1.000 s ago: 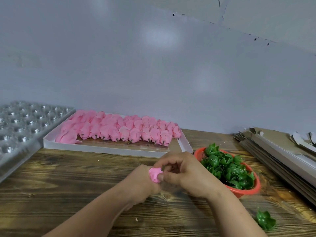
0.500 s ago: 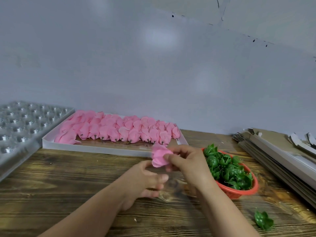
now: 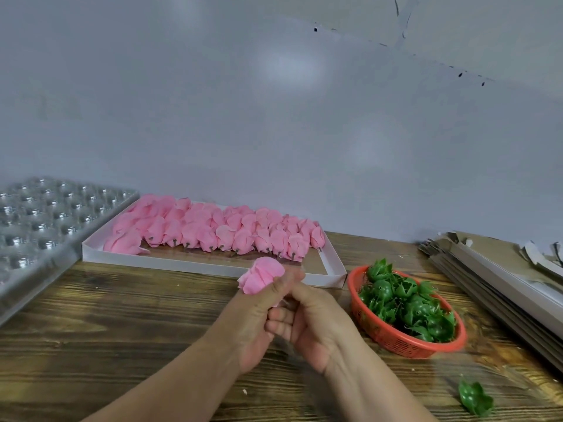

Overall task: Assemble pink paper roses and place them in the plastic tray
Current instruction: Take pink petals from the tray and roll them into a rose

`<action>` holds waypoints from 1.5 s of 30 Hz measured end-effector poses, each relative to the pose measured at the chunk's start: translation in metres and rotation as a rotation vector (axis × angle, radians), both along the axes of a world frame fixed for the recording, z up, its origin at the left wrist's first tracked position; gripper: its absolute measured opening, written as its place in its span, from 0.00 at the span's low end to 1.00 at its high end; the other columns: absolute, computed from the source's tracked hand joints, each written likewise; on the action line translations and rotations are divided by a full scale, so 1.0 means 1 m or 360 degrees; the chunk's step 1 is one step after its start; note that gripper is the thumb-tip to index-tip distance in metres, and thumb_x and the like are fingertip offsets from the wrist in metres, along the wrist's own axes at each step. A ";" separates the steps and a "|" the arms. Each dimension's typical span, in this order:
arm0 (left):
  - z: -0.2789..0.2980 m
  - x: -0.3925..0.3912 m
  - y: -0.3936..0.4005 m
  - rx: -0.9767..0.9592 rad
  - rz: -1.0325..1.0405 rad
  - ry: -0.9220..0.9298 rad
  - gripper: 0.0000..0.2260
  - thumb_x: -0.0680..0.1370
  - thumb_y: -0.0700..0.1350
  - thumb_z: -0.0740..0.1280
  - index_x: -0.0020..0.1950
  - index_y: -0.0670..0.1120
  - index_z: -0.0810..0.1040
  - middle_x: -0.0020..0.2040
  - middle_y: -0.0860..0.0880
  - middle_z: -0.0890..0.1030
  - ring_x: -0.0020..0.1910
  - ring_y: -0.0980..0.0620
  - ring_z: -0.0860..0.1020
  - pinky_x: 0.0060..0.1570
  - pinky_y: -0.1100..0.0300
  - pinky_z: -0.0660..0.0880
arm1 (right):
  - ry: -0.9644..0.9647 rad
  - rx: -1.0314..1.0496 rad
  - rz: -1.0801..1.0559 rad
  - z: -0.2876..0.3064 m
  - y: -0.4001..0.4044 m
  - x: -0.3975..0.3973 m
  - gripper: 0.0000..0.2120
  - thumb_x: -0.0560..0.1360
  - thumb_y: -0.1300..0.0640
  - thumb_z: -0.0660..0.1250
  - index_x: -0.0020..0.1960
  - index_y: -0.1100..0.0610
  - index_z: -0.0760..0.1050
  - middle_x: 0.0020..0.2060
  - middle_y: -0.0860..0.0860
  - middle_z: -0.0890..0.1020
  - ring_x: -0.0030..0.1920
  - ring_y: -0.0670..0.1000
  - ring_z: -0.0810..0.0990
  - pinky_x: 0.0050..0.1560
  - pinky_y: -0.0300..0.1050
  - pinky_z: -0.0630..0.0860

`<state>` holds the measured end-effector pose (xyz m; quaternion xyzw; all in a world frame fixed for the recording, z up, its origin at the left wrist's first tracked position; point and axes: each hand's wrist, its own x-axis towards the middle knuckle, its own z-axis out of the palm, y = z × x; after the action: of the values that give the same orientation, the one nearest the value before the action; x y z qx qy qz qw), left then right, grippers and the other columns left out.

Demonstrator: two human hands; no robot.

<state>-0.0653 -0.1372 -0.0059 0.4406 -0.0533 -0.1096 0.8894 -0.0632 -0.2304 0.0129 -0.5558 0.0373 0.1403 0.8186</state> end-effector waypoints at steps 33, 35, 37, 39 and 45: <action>-0.007 0.014 0.000 -0.0388 0.0007 0.0329 0.17 0.66 0.49 0.71 0.49 0.38 0.82 0.44 0.40 0.84 0.42 0.46 0.85 0.37 0.54 0.82 | -0.1072 -0.1182 -0.0132 -0.018 -0.003 0.003 0.07 0.66 0.64 0.70 0.32 0.57 0.74 0.26 0.50 0.73 0.29 0.45 0.69 0.31 0.45 0.67; -0.007 0.013 0.003 -0.0298 -0.0058 0.0305 0.25 0.64 0.50 0.73 0.57 0.38 0.79 0.48 0.41 0.84 0.45 0.47 0.84 0.45 0.51 0.78 | -0.0944 -0.0929 -0.0075 -0.013 -0.004 0.001 0.09 0.68 0.68 0.68 0.31 0.62 0.72 0.24 0.51 0.70 0.26 0.45 0.67 0.28 0.41 0.65; -0.006 0.012 0.006 -0.0180 -0.0126 0.0240 0.29 0.61 0.53 0.74 0.58 0.39 0.80 0.42 0.43 0.83 0.38 0.48 0.79 0.43 0.54 0.72 | -0.0743 -0.0684 0.0021 -0.009 -0.005 0.001 0.09 0.70 0.69 0.68 0.32 0.66 0.72 0.21 0.52 0.72 0.22 0.46 0.68 0.24 0.37 0.65; -0.008 0.013 0.008 -0.0083 -0.0184 0.0194 0.27 0.62 0.56 0.73 0.54 0.40 0.84 0.28 0.46 0.74 0.26 0.51 0.71 0.29 0.58 0.69 | -0.0506 -0.0450 0.0174 -0.006 -0.006 0.001 0.10 0.70 0.67 0.68 0.31 0.64 0.72 0.21 0.53 0.74 0.19 0.45 0.67 0.21 0.36 0.63; -0.006 0.011 0.006 -0.0096 -0.0148 0.0182 0.14 0.65 0.57 0.70 0.35 0.46 0.85 0.35 0.45 0.83 0.25 0.51 0.74 0.27 0.59 0.69 | -0.0478 -0.0551 0.0250 -0.007 -0.009 0.003 0.09 0.70 0.65 0.70 0.33 0.62 0.72 0.22 0.53 0.74 0.20 0.45 0.68 0.21 0.36 0.64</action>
<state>-0.0545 -0.1307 -0.0118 0.4036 -0.0261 -0.1741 0.8978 -0.0606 -0.2394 0.0063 -0.7037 -0.1047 0.1108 0.6939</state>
